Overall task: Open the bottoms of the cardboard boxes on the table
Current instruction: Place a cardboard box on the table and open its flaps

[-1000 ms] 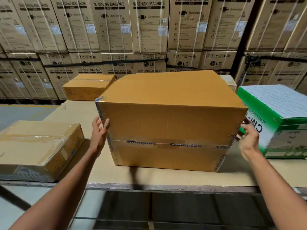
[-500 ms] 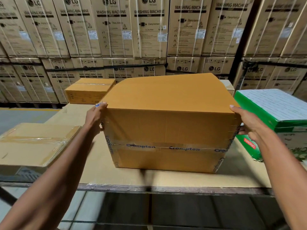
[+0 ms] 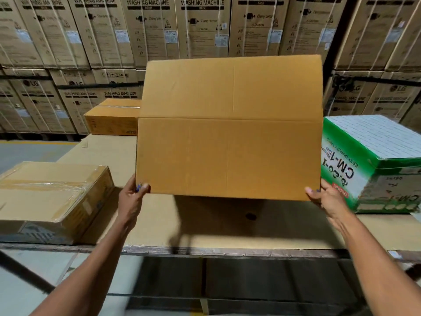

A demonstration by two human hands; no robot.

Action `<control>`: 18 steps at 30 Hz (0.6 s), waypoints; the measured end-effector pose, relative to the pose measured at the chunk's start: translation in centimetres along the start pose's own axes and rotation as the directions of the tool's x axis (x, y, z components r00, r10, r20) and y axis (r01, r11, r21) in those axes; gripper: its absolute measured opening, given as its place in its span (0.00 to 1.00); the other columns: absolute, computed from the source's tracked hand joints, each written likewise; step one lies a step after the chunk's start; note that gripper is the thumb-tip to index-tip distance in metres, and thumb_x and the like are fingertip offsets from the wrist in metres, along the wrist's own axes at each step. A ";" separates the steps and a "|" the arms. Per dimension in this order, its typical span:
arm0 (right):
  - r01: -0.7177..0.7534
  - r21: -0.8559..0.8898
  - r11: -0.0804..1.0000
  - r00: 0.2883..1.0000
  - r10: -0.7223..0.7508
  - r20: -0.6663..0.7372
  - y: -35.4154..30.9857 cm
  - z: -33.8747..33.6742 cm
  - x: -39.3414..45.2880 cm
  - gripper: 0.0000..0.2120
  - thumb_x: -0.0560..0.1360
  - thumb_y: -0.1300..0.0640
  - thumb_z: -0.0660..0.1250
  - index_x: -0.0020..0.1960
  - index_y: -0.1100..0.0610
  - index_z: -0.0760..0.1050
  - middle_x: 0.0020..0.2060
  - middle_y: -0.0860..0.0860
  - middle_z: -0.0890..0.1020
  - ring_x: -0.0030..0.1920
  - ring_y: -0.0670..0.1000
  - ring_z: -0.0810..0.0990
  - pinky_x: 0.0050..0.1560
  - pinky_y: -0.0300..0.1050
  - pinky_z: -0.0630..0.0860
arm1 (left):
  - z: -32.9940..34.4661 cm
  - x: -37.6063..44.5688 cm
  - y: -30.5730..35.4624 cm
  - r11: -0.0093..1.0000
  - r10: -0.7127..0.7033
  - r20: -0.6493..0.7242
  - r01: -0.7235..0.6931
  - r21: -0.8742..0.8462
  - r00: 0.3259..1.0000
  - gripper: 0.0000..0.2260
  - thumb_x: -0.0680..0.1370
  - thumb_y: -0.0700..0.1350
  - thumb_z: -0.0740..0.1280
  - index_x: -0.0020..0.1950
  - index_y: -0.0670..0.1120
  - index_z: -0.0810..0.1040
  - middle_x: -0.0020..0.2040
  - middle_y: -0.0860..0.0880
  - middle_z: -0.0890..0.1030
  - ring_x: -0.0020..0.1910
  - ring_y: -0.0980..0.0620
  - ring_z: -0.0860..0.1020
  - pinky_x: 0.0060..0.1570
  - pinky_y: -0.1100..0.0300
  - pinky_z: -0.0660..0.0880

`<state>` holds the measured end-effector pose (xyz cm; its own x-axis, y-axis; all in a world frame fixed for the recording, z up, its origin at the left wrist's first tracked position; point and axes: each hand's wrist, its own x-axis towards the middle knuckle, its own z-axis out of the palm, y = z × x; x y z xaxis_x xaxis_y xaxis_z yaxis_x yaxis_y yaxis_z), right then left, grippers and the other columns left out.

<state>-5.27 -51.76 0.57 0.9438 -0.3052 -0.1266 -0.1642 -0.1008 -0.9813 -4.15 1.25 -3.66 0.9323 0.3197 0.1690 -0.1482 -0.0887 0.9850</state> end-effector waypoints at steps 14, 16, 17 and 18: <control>-0.078 -0.027 0.997 0.990 0.074 -0.123 8.5 5.6 -4.4 0.38 0.70 0.38 0.75 0.73 0.53 0.69 0.63 0.47 0.77 0.63 0.48 0.74 0.71 0.52 0.67 | 0.2 -5.3 -6.6 0.972 -0.164 -0.031 0.167 0.167 0.986 0.39 0.75 0.56 0.73 0.79 0.49 0.56 0.75 0.54 0.65 0.73 0.52 0.66 0.71 0.55 0.64; 0.044 0.055 0.997 0.978 -0.032 -0.208 8.2 6.0 -4.5 0.39 0.69 0.34 0.72 0.72 0.56 0.70 0.63 0.50 0.77 0.58 0.40 0.77 0.69 0.56 0.70 | 0.7 -4.9 -5.5 0.989 -0.096 -0.090 0.105 0.105 0.991 0.42 0.75 0.60 0.71 0.81 0.51 0.51 0.78 0.57 0.58 0.75 0.57 0.60 0.73 0.60 0.58; 0.111 0.058 0.992 0.970 -0.095 -0.223 7.8 6.0 -4.7 0.35 0.74 0.36 0.69 0.71 0.59 0.70 0.62 0.51 0.77 0.54 0.34 0.77 0.68 0.54 0.71 | 0.8 -4.7 -4.9 0.996 -0.055 -0.115 0.063 0.066 0.992 0.39 0.75 0.61 0.69 0.80 0.51 0.54 0.78 0.55 0.62 0.74 0.56 0.63 0.72 0.63 0.62; 0.166 0.045 0.985 0.964 -0.153 -0.218 7.8 5.9 -4.7 0.29 0.78 0.42 0.66 0.71 0.60 0.70 0.62 0.52 0.76 0.52 0.28 0.75 0.66 0.44 0.72 | 0.9 -4.4 -4.4 1.000 -0.027 -0.136 0.026 -0.003 0.990 0.33 0.78 0.57 0.68 0.78 0.50 0.58 0.75 0.51 0.67 0.71 0.54 0.69 0.67 0.66 0.67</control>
<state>-9.32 -45.49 -7.32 0.8724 -0.4852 0.0596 0.0079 -0.1077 -0.9941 -7.34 -0.59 -8.80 0.8824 0.4473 0.1460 -0.1243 -0.0778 0.9892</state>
